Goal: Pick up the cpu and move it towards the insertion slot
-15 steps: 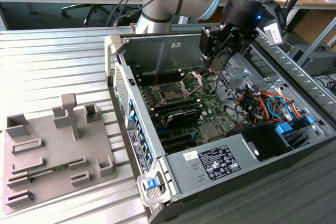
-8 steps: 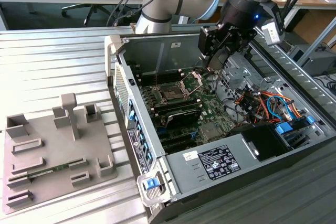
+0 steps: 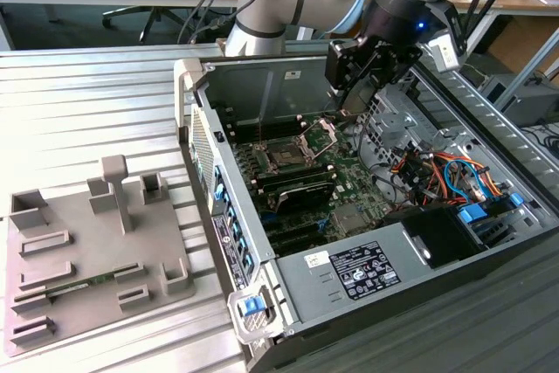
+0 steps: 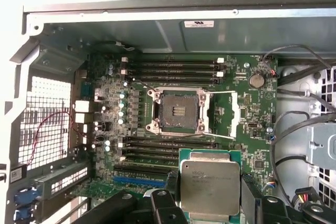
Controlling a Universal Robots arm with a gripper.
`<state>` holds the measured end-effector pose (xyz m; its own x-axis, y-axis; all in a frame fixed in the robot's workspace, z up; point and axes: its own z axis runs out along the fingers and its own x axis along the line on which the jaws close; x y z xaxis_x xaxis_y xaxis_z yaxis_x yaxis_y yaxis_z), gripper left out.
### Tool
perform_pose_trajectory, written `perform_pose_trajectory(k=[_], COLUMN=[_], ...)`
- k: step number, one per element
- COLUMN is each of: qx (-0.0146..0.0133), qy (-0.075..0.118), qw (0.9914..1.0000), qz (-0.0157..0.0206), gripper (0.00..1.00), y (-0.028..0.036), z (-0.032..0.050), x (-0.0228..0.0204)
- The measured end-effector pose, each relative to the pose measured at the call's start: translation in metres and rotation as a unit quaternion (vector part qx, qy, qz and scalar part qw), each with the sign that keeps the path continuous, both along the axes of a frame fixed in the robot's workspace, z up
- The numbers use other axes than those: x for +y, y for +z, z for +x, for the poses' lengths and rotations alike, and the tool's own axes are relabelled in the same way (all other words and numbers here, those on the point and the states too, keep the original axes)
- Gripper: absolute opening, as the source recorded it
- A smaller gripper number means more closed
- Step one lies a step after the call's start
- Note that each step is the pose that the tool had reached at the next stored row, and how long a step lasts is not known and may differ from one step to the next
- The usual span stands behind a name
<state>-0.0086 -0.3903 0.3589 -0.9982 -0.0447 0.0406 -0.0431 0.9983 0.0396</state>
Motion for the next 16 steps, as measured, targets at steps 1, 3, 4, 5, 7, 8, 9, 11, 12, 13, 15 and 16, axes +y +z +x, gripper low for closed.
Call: perform_pose_trajectory(k=[1,3,4,5,7,8,9,11,12,13,15,16], qx=[0.0000,0.0000,0.0000,0.0000,0.0000,0.0000,0.0000,0.0000,0.0000,0.0000,0.0000,0.0000], qy=[0.000,0.000,0.000,0.000,0.000,0.000,0.000,0.000,0.000,0.000,0.000,0.000], qw=[1.00000,1.00000,1.00000,1.00000,1.00000,1.00000,1.00000,1.00000,1.00000,1.00000,1.00000,1.00000], qz=[0.0000,0.0000,0.0000,0.0000,0.0001,0.0000,0.0000,0.0000,0.0000,0.0000,0.0000,0.0001], gripper=[0.55,0.55,0.55,0.55,0.55,0.55,0.55,0.55,0.55,0.55,0.55,0.55], y=[-0.0004,-0.0010,-0.0012,-0.0015,-0.0020,-0.0022,-0.0025,-0.0031,-0.0033,-0.0036,-0.0042,-0.0046], z=[0.0000,0.0000,0.0000,0.0000,0.0000,0.0000,0.0000,0.0000,0.0000,0.0000,0.0000,0.0000], x=[0.0011,0.0029,0.0035,0.0044,0.0061,0.0068,0.0078,0.0100,0.0108,0.0115,0.0136,0.0146])
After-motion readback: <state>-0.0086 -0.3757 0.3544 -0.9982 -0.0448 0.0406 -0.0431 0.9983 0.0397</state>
